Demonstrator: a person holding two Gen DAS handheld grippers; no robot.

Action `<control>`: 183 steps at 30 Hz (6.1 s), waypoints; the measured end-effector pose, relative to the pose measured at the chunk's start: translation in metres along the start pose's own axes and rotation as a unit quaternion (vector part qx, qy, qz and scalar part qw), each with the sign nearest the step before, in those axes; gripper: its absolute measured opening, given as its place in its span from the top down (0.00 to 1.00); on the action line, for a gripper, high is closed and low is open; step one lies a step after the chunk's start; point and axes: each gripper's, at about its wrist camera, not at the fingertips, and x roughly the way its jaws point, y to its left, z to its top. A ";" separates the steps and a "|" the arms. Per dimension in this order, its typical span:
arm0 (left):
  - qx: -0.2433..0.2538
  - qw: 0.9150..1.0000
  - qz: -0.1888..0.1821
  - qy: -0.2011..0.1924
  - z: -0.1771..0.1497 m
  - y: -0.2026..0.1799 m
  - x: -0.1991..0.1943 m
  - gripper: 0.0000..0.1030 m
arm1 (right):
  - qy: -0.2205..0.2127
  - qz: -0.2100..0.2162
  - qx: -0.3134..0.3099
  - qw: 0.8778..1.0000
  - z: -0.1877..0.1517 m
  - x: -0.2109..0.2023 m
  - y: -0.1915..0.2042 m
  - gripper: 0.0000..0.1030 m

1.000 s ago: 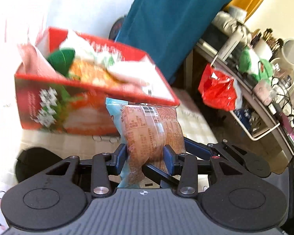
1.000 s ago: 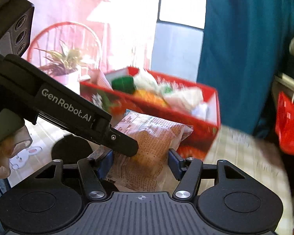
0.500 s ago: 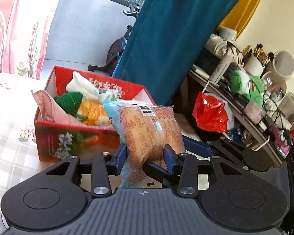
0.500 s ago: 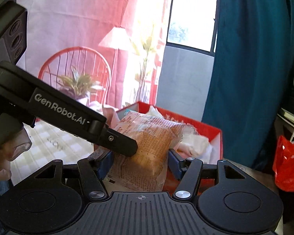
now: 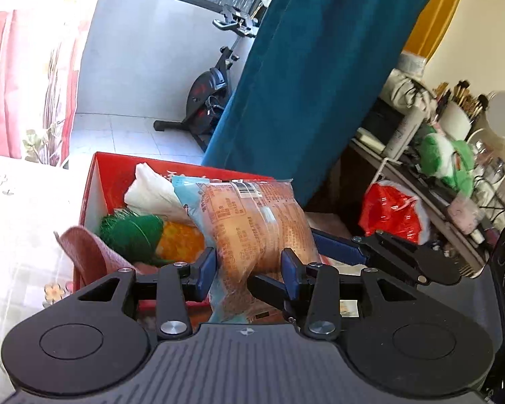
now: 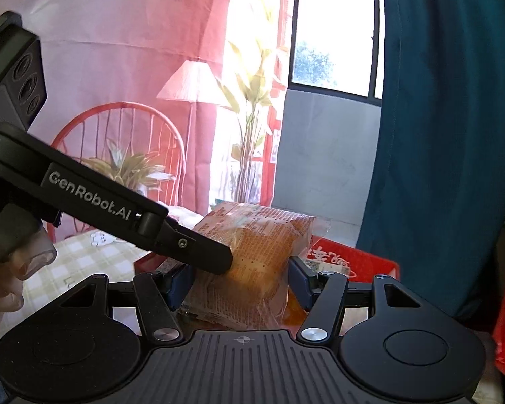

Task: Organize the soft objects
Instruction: 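Lower the pastry into the box and open both grippers, then move both grippers down to the black eye mask on the table, then close both grippers on the black eye mask, then lift the eye mask with both grippers and carry it over the box, then lower the eye mask into the box and open both grippers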

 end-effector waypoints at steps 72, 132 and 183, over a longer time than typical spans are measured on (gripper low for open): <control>0.032 0.979 0.169 0.112 -0.143 0.068 0.013 0.04 | 0.198 -0.165 0.033 0.966 -0.172 -0.008 0.019 0.03; 0.048 0.981 0.171 -0.072 -0.129 0.020 -0.040 0.94 | -0.016 -0.113 0.151 0.982 -0.141 -0.069 -0.002 0.99; 0.077 0.986 0.143 -0.040 0.021 0.038 0.066 0.10 | 0.048 -0.112 0.121 0.985 -0.022 0.067 -0.077 0.42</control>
